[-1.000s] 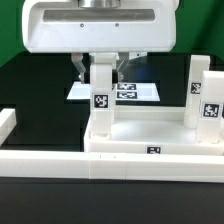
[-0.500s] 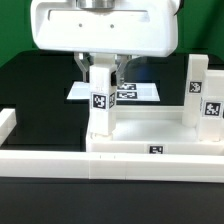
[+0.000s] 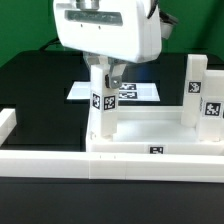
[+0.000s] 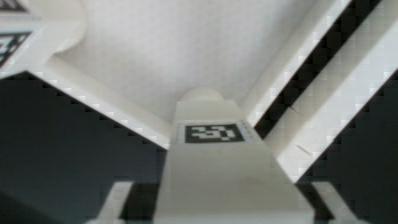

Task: Assemble desk

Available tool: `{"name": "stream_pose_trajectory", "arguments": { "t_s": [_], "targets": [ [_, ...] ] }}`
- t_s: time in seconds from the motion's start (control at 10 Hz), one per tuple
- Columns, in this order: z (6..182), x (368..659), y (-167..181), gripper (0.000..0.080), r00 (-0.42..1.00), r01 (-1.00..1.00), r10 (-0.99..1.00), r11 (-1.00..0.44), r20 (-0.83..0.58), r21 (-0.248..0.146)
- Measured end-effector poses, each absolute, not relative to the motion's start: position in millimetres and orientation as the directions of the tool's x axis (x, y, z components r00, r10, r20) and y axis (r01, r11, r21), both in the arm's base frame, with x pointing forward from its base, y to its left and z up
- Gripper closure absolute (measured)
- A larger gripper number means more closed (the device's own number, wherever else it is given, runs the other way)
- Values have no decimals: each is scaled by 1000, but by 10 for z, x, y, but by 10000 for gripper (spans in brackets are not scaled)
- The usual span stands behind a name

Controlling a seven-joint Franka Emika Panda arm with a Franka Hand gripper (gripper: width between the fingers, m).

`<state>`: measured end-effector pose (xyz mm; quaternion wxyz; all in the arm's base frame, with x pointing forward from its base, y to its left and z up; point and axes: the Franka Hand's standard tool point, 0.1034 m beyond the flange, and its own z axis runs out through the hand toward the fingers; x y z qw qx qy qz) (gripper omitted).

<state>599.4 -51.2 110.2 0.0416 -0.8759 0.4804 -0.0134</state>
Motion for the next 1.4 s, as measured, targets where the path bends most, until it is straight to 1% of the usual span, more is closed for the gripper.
{"name": "stream_pose_trajectory", "arguments": {
  "t_s": [0.1, 0.2, 0.3, 0.4, 0.5, 0.6, 0.9, 1.2, 1.3, 1.4],
  "targets": [
    [1102, 5994, -513, 509, 526, -848, -851, -522, -18, -86],
    [1100, 5993, -509, 509, 542, -838, -840, -539, -17, -86],
    [1098, 5992, -511, 351, 574, -816, -819, -571, -14, -86],
    [1093, 5991, -515, 226, 601, -797, -799, -598, -12, -85],
    [1092, 5992, -516, 226, 665, -745, -747, -662, -4, -84],
    [1090, 5995, -509, 166, 729, -682, -685, -726, 6, -84],
    [1085, 6001, -501, 150, 830, -553, -557, -829, 25, -84],
    [1085, 6001, -504, 150, 932, -357, -360, -931, 44, -71],
    [1088, 6007, -505, 150, 966, -251, -253, -967, 56, -36],
    [1090, 6010, -490, 150, 985, -164, -165, -986, 60, -16]
  ]
}}
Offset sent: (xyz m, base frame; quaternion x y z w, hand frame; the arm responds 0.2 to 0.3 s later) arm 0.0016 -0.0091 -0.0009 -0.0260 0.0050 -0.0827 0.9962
